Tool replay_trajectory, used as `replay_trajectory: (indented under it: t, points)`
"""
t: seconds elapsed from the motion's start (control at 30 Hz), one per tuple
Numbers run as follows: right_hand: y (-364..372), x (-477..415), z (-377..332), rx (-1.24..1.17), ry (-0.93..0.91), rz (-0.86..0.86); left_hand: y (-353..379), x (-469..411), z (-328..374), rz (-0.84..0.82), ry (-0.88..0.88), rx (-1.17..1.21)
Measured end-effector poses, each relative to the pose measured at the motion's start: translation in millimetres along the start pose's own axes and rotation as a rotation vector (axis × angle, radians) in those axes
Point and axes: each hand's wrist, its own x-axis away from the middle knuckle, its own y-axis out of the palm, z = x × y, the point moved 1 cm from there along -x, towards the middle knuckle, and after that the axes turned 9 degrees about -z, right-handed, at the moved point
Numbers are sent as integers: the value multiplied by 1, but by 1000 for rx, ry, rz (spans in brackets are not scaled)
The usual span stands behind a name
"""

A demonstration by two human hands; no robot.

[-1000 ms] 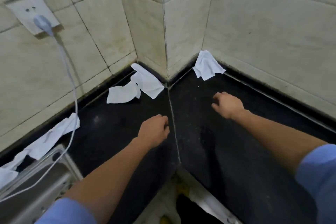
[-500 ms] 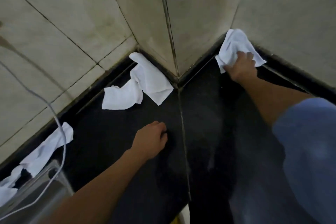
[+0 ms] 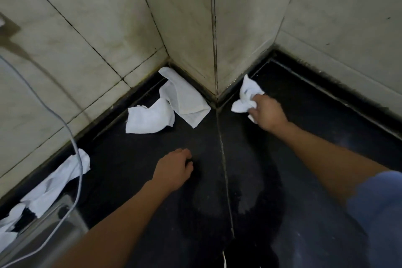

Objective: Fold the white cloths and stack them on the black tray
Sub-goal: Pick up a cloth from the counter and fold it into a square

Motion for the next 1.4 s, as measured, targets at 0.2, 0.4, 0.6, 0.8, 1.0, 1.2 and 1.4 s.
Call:
replay_trajectory:
  t: [0.2,0.4,0.6,0.8,1.0,1.2,1.4]
  points:
    - [74,121,-51,70,-36,-208,6,29,-27,-3,35,8]
    - [128,195,-57,151,73,-509,44,54,-48,-104,28,72]
    - [90,200,-41,44,162,-420,76,54,-30,-174,-53,273]
    - [90,188,-21,207,372,-307,80,30,4,-172,-165,617]
    - [111,200,-27,108,317,-333,82,32,20,-146,-189,523]
    - [71,188,-6,-274,327,-113,81,57,-7,-431,-256,794]
    - [72,147,-5,-271,307,-80,82,57,-21,-301,-360,628]
